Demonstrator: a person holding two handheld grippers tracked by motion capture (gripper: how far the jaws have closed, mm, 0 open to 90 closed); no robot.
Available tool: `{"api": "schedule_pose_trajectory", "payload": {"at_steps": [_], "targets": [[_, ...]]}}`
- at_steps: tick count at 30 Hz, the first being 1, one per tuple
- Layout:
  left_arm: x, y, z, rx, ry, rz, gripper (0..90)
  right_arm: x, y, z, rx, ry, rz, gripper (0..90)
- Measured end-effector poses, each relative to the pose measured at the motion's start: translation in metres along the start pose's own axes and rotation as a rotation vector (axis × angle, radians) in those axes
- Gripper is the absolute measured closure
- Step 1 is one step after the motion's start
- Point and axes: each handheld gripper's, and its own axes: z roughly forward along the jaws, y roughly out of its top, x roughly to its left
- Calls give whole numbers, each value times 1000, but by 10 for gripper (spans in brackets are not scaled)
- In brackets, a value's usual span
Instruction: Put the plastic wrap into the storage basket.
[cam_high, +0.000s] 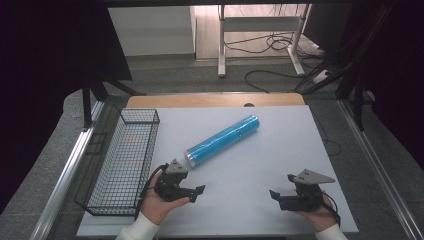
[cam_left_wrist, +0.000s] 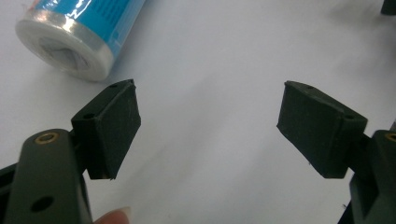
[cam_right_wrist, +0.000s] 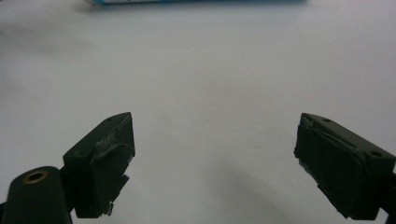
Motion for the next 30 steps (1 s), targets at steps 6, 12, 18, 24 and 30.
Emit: {"api": "schedule_pose_trajectory", "payload": {"at_steps": [6,12,18,24,30], "targets": [[1,1,1,0,-1,-2,212,-1,-1,-1,6,10,17,144],[0,1,0,6,-1,8,215,-1,-1,-2,9,9,15,150],[-3,1,0,18,-11,25,223,0,-1,-1,23,14,6,154],[-4,0,-1,16,-9,27,235,1,-1,0,30,14,-1,158],[-4,1,1,37,-24,37,245,1,-1,0,33,10,2,159]]}}
